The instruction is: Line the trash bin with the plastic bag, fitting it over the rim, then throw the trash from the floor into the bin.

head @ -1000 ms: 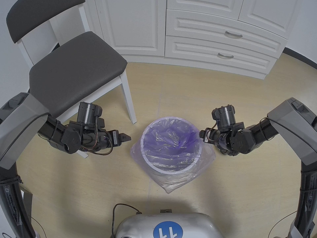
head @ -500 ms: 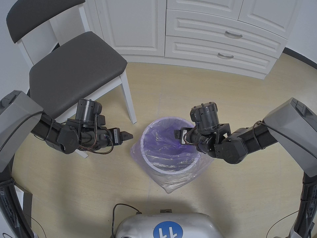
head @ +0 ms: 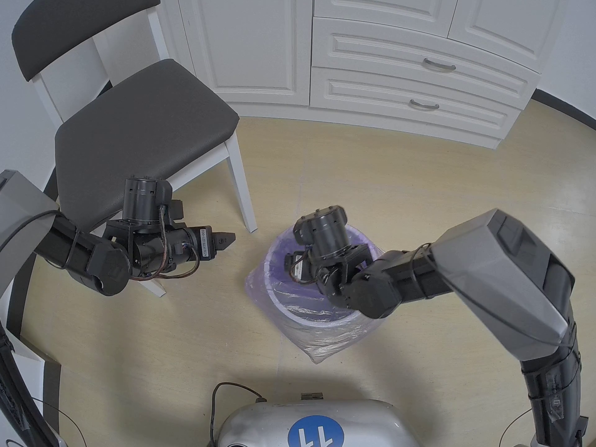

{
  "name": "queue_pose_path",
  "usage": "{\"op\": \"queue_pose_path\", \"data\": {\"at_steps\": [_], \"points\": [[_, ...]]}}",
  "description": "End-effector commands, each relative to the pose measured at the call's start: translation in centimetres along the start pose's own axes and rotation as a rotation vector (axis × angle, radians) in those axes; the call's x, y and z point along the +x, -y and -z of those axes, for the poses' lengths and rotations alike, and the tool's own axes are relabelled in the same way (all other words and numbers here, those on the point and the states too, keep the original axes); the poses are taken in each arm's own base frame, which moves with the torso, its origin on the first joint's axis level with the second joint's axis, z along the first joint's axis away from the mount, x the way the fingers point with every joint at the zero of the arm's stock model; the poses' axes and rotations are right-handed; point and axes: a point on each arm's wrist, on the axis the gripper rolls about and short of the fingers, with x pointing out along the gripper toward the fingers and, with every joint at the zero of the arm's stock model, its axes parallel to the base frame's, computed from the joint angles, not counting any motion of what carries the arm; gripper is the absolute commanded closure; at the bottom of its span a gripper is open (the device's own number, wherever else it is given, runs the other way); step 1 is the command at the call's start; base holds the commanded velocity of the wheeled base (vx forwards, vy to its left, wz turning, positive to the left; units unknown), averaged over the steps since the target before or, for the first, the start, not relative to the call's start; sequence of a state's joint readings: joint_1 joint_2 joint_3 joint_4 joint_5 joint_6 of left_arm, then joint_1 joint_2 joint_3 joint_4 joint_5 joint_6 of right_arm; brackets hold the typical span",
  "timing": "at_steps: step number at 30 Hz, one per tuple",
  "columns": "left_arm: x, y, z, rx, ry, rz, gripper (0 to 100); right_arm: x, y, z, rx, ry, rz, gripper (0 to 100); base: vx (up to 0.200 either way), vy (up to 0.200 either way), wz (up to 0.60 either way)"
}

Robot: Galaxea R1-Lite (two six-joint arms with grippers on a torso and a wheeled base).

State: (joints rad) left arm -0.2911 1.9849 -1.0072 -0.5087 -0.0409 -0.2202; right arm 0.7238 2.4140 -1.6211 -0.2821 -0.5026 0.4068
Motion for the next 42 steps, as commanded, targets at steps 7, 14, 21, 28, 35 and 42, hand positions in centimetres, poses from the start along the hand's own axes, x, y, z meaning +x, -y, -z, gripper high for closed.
{"op": "queue_pose_path", "data": {"at_steps": [7, 14, 21, 28, 35, 42], "points": [[-0.9, -0.3, -0.1, 0.011, 0.026, -0.011, 0, 0.8, -1.1, 4.8, -0.015, -0.094, 0.006, 0, 0.000, 0.000, 0.00], [-0.9, -0.4, -0.1, 0.011, 0.025, -0.018, 0, -0.5, -0.8, 6.3, -0.009, -0.142, 0.015, 0, 0.000, 0.000, 0.00], [-0.8, -0.4, 0.0, 0.012, 0.022, -0.018, 0, -1.6, -0.9, 7.5, -0.016, -0.173, 0.013, 0, 0.000, 0.000, 0.00], [-0.6, -0.4, 0.1, 0.012, 0.018, -0.019, 0, -1.2, -1.5, 6.0, 0.018, -0.117, -0.011, 0, 0.000, 0.000, 0.00], [-0.3, -0.5, 0.2, 0.012, 0.025, -0.018, 0, 0.1, -0.6, 3.9, -0.064, -0.069, 0.004, 0, 0.000, 0.000, 0.00], [-0.3, -0.5, 0.2, 0.013, 0.028, -0.020, 0, 0.6, 0.7, 3.6, -0.273, -0.064, 0.011, 0, 0.000, 0.000, 0.00]]}}
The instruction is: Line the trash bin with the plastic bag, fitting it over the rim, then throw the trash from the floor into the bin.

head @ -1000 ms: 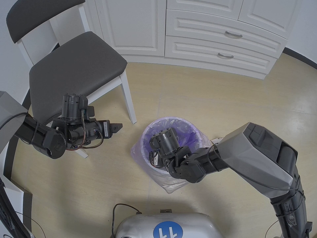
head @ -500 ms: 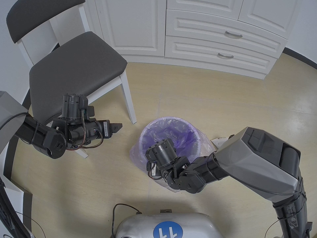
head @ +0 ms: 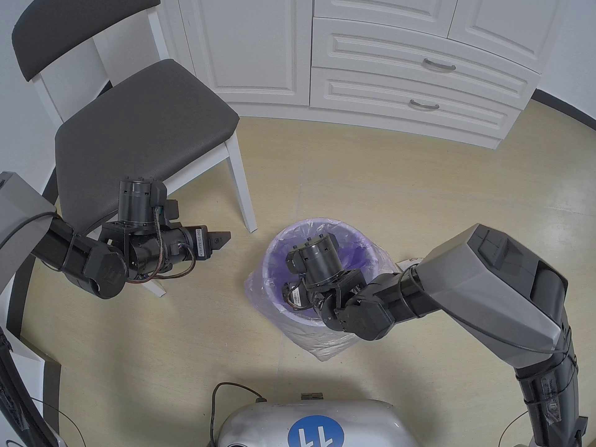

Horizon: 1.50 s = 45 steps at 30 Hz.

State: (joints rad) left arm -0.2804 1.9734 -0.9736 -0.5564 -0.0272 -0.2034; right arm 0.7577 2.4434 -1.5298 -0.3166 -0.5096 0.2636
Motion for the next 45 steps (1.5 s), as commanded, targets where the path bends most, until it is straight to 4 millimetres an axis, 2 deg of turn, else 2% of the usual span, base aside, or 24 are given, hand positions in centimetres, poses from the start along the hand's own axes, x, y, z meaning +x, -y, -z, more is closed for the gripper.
{"op": "queue_pose_path", "data": {"at_steps": [1, 6, 12, 17, 25, 34, 35, 37, 41, 45], "points": [[0.1, -0.1, 0.2, 0.000, -0.006, -0.002, 0, 0.7, 1.3, 0.0, -0.111, 0.005, 0.017, 0, 0.000, 0.000, 0.00], [0.0, -0.3, -0.1, -0.003, 0.005, -0.007, 0, 1.5, 2.8, 1.3, -0.258, 0.049, 0.019, 0, 0.000, 0.000, 0.00], [0.0, -0.3, 0.0, -0.001, 0.003, -0.007, 0, 1.4, 4.8, 3.3, -0.418, 0.107, -0.032, 0, 0.000, 0.000, 0.00], [0.0, -0.3, 0.0, 0.001, 0.000, -0.006, 0, 1.1, 5.3, 4.5, -0.457, 0.097, -0.038, 0, 0.000, 0.000, 0.00], [0.1, -0.2, 0.1, 0.001, -0.002, -0.005, 0, 1.0, 5.0, 4.8, -0.465, 0.090, -0.045, 0, 0.000, 0.000, 0.00], [0.3, -0.3, 0.3, 0.001, -0.009, -0.007, 0, 1.2, 5.0, 2.4, -0.418, 0.162, -0.032, 0, 0.000, 0.000, 0.00], [0.8, -0.5, 0.7, 0.004, -0.024, -0.013, 0, 0.9, 5.2, 1.7, -0.400, 0.178, -0.026, 0, 0.000, 0.000, 0.00], [1.0, -0.7, 0.9, 0.010, -0.029, -0.016, 0, 0.7, 5.3, 1.6, -0.389, 0.183, -0.024, 0, 0.000, 0.000, 0.00], [2.1, -1.4, 2.1, 0.043, -0.074, -0.035, 0, -1.5, 5.8, 0.0, -0.279, 0.210, -0.026, 0, 0.000, 0.000, 0.00], [4.2, -1.6, 4.6, 0.071, -0.157, -0.037, 0, -4.0, 6.9, -2.6, -0.052, 0.270, 0.042, 0, 0.000, 0.000, 0.00]]}}
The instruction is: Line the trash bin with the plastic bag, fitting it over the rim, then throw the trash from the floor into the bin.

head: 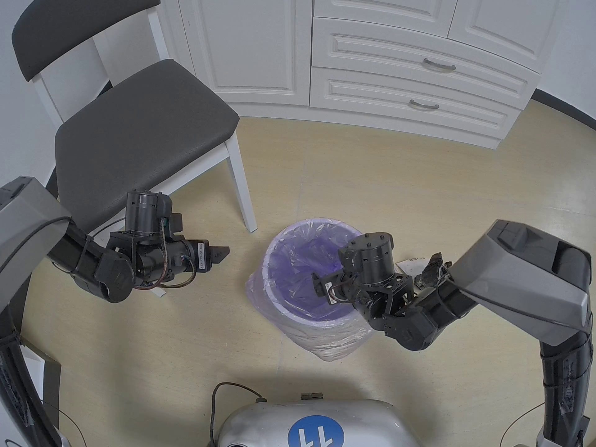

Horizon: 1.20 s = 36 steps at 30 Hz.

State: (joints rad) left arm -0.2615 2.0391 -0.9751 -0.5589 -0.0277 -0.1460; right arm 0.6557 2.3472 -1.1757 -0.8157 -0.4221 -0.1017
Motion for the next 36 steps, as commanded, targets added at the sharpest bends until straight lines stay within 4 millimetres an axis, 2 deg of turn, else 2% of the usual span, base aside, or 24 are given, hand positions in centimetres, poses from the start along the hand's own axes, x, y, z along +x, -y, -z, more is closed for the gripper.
{"op": "queue_pose_path", "data": {"at_steps": [1, 4, 5, 6, 7, 8, 10, 14, 16, 19, 23, 24, 25, 29, 30, 36], "points": [[3.1, -0.3, 3.5, 0.031, -0.119, -0.010, 0, -2.7, 2.1, -3.6, 0.216, 0.078, 0.110, 0, 0.000, 0.000, 0.00], [4.1, -0.2, 4.8, 0.051, -0.158, -0.008, 0, -3.5, 3.4, -4.2, 0.357, 0.091, 0.188, 0, 0.000, 0.000, 0.00], [4.9, 0.0, 5.7, 0.058, -0.186, -0.004, 0, -3.8, 4.9, -4.0, 0.434, 0.090, 0.223, 0, 0.000, 0.000, 0.00], [4.9, 0.0, 5.7, 0.058, -0.186, -0.004, 0, -3.8, 4.9, -4.0, 0.434, 0.090, 0.223, 0, 0.000, 0.000, 0.00], [5.5, 0.3, 6.7, 0.067, -0.218, 0.002, 0, -3.7, 6.8, -3.8, 0.498, 0.094, 0.264, 0, 0.000, 0.000, 0.00], [5.7, 0.4, 6.9, 0.070, -0.228, 0.003, 0, -3.6, 7.2, -3.8, 0.511, 0.096, 0.272, 0, 0.000, 0.000, 0.00], [6.5, 0.6, 8.0, 0.100, -0.265, 0.009, 0, -2.7, 9.6, -3.6, 0.546, 0.102, 0.325, 0, 0.000, 0.000, 0.00], [7.5, 0.3, 9.3, 0.150, -0.307, -0.008, 0, -1.1, 12.5, -4.3, 0.571, 0.112, 0.371, 0, 0.000, 0.000, 0.00], [8.3, 0.2, 9.8, 0.153, -0.311, -0.021, 0, -0.2, 13.2, -4.3, 0.579, 0.104, 0.390, 0, 0.000, 0.000, 0.00], [9.8, 0.0, 10.3, 0.157, -0.313, -0.029, 0, 1.8, 14.0, -3.3, 0.591, 0.087, 0.420, 0, 0.000, 0.000, 0.00], [11.8, -0.7, 10.0, 0.167, -0.283, -0.038, 0, 4.0, 14.8, -1.7, 0.593, 0.067, 0.453, 0, 0.000, 0.000, 0.00], [11.8, -0.7, 10.0, 0.167, -0.283, -0.038, 0, 4.0, 14.8, -1.7, 0.593, 0.067, 0.453, 0, 0.000, 0.000, 0.00], [13.0, -1.3, 9.9, 0.178, -0.274, -0.046, 0, 4.8, 15.0, -1.2, 0.595, 0.066, 0.460, 0, 0.000, 0.000, 0.00], [15.1, -1.6, 9.6, 0.195, -0.243, -0.090, 0, 5.4, 15.1, -0.6, 0.595, 0.057, 0.467, 0, 0.000, 0.000, 0.00], [16.1, -1.7, 9.6, 0.198, -0.217, -0.107, 0, 5.7, 15.1, -0.3, 0.594, 0.054, 0.467, 0, 0.000, 0.000, 0.00], [18.1, -1.1, 9.4, 0.203, -0.172, -0.101, 0, 6.3, 15.1, 0.1, 0.601, 0.054, 0.472, 0, 0.000, 0.000, 0.00]]}}
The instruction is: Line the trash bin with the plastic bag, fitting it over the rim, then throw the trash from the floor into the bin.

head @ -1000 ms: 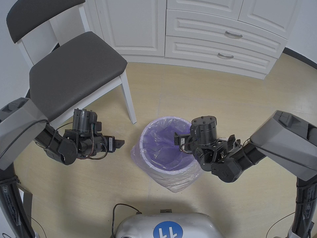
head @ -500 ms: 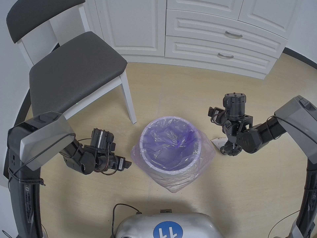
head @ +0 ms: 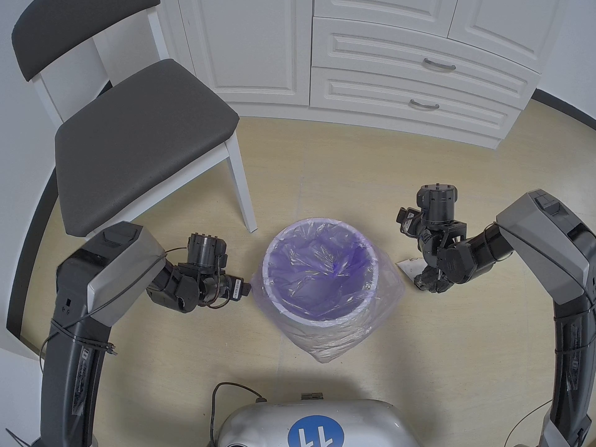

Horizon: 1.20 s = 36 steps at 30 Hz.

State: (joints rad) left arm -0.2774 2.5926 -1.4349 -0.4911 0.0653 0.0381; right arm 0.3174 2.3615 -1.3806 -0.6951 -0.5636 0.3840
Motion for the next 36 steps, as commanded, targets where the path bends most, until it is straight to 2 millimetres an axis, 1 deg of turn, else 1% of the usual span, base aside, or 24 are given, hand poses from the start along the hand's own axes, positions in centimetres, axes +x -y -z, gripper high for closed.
{"op": "queue_pose_path", "data": {"at_steps": [1, 4, 9, 11, 14, 16, 18, 20, 23, 25, 27, 28, 29, 30, 32, 36], "points": [[3.5, 0.9, 1.2, 0.011, 0.010, -0.013, 0, 1.3, 0.3, 1.9, -0.013, -0.024, 0.017, 0, 0.000, 0.000, 0.00], [4.1, 1.7, 0.7, 0.011, 0.045, -0.008, 0, 1.6, 0.3, 2.4, -0.016, -0.031, 0.020, 0, 0.000, 0.000, 0.00], [4.5, 3.2, 0.4, 0.024, 0.068, 0.014, 0, 2.2, 0.2, 3.1, -0.019, -0.036, 0.022, 0, 0.000, 0.000, 0.00], [4.6, 3.4, 0.3, 0.027, 0.070, 0.016, 0, 2.5, 0.3, 3.6, -0.020, -0.040, 0.025, 0, 0.000, 0.000, 0.00], [4.6, 3.4, 0.3, 0.026, 0.070, 0.011, 0, 2.9, 0.3, 4.3, -0.021, -0.047, 0.028, 0, 0.000, 0.000, 0.00], [4.6, 3.1, 0.4, 0.022, 0.069, -0.006, 0, 3.3, 0.3, 5.0, -0.015, -0.055, 0.030, 0, 0.000, 0.000, 0.00], [4.7, 2.4, 0.5, 0.015, 0.067, -0.016, 0, 3.6, 0.0, 6.2, -0.014, -0.067, 0.026, 0, 0.000, 0.000, 0.00], [4.6, 1.8, 0.4, 0.006, 0.070, -0.026, 0, 3.7, -0.5, 7.9, -0.015, -0.090, 0.019, 0, 0.000, 0.000, 0.00], [4.3, 1.3, 0.5, -0.022, 0.064, -0.031, 0, 3.8, -1.3, 9.5, -0.017, -0.102, 0.003, 0, 0.000, 0.000, 0.00], [4.0, 1.3, 0.4, -0.040, 0.063, -0.030, 0, 4.0, -1.4, 10.1, -0.019, -0.108, 0.001, 0, 0.000, 0.000, 0.00], [4.0, 1.3, 0.4, -0.041, 0.063, -0.030, 0, 4.0, -1.5, 10.2, -0.022, -0.111, 0.001, 0, 0.000, 0.000, 0.00], [3.8, 1.3, 0.5, -0.057, 0.080, -0.022, 0, 4.2, -1.6, 11.6, -0.038, -0.144, -0.012, 0, 0.000, 0.000, 0.00], [3.8, 1.3, 0.4, -0.060, 0.097, -0.019, 0, 4.3, -1.5, 12.3, -0.045, -0.162, -0.024, 0, 0.000, 0.000, 0.00], [3.8, 1.3, 0.4, -0.060, 0.097, -0.019, 0, 4.3, -1.5, 12.3, -0.045, -0.162, -0.024, 0, 0.000, 0.000, 0.00], [3.8, 1.7, 0.5, -0.059, 0.108, -0.015, 0, 4.3, -1.5, 13.4, -0.055, -0.198, -0.056, 0, 0.000, 0.000, 0.00], [3.9, 2.1, 0.6, -0.055, 0.105, -0.008, 0, 4.3, -1.5, 13.9, -0.056, -0.226, -0.092, 0, 0.000, 0.000, 0.00]]}}
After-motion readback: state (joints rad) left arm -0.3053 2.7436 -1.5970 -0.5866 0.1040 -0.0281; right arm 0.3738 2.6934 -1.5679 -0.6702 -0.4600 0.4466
